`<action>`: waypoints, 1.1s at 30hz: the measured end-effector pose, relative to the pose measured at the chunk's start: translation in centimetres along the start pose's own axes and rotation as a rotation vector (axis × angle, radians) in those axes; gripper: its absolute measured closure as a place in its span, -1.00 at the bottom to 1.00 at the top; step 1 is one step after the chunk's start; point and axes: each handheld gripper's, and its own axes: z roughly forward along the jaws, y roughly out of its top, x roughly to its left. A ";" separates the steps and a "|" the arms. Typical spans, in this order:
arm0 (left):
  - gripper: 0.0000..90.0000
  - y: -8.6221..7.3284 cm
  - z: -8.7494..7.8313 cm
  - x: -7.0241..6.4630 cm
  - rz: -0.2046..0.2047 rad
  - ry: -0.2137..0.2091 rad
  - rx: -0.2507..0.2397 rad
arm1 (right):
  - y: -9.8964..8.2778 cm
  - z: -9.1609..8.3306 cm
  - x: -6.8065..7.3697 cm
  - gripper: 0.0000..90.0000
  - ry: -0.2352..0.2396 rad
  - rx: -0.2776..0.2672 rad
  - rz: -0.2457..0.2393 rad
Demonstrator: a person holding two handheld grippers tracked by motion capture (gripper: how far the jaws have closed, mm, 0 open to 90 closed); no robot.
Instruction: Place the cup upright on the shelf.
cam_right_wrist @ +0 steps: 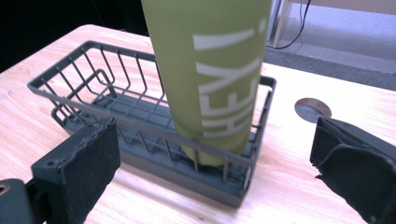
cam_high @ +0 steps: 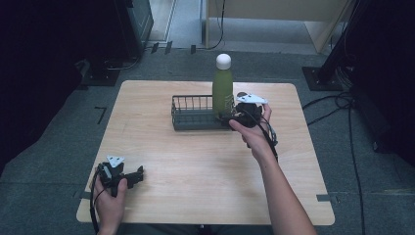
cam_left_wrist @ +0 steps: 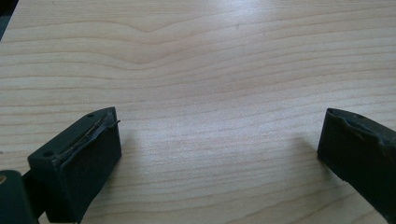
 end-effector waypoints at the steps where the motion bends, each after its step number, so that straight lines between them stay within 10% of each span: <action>1: -1.00 0.0 0.0 0.0 0.000 0.000 0.000 | -0.2 -0.2 -0.1 -0.97 -0.005 0.002 -0.003; 33: -1.00 0.0 0.0 0.0 -0.001 0.000 -0.001 | -7.1 -5.4 -3.1 -0.97 -0.073 0.037 -0.002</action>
